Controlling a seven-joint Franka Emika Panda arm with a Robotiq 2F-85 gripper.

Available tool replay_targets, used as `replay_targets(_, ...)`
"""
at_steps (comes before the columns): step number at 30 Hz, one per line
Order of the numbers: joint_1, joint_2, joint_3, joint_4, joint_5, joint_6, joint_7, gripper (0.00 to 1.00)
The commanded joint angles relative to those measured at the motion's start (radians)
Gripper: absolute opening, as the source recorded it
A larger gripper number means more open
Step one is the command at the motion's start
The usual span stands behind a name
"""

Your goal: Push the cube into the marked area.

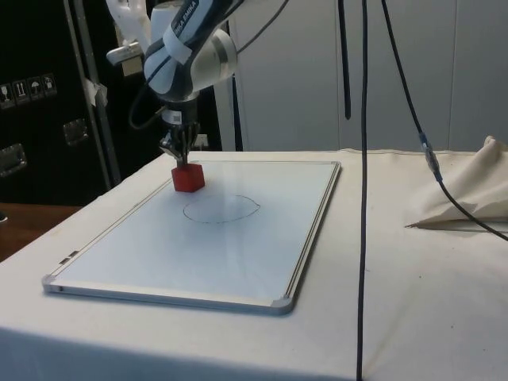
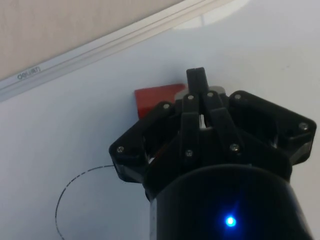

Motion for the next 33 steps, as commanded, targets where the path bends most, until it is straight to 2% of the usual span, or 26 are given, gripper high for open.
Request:
replay_targets(1,0.005,-0.007,0.002,-0.004,0.001,-0.021,0.005,0.00)
replay_targets(9,0.016,-0.024,0.009,-0.008,0.012,-0.098,0.007,0.00)
replay_targets(10,0.016,-0.014,0.002,0.000,0.006,-0.084,0.010,0.00)
replay_targets(17,0.022,-0.035,0.012,-0.011,0.024,-0.158,0.004,0.00)
replay_targets(20,0.026,-0.030,0.004,-0.003,0.023,-0.183,0.009,0.00)
replay_targets(21,0.023,-0.042,0.010,-0.015,0.029,-0.192,0.001,0.00)
replay_targets(27,0.020,-0.048,0.002,-0.017,0.026,-0.251,-0.001,0.00)
replay_targets(28,0.024,-0.042,-0.003,-0.011,0.023,-0.249,0.004,0.00)
replay_targets(29,0.016,-0.046,-0.003,-0.012,0.024,-0.273,-0.004,0.00)
replay_targets(33,0.012,-0.042,-0.012,-0.003,0.023,-0.310,-0.010,0.00)
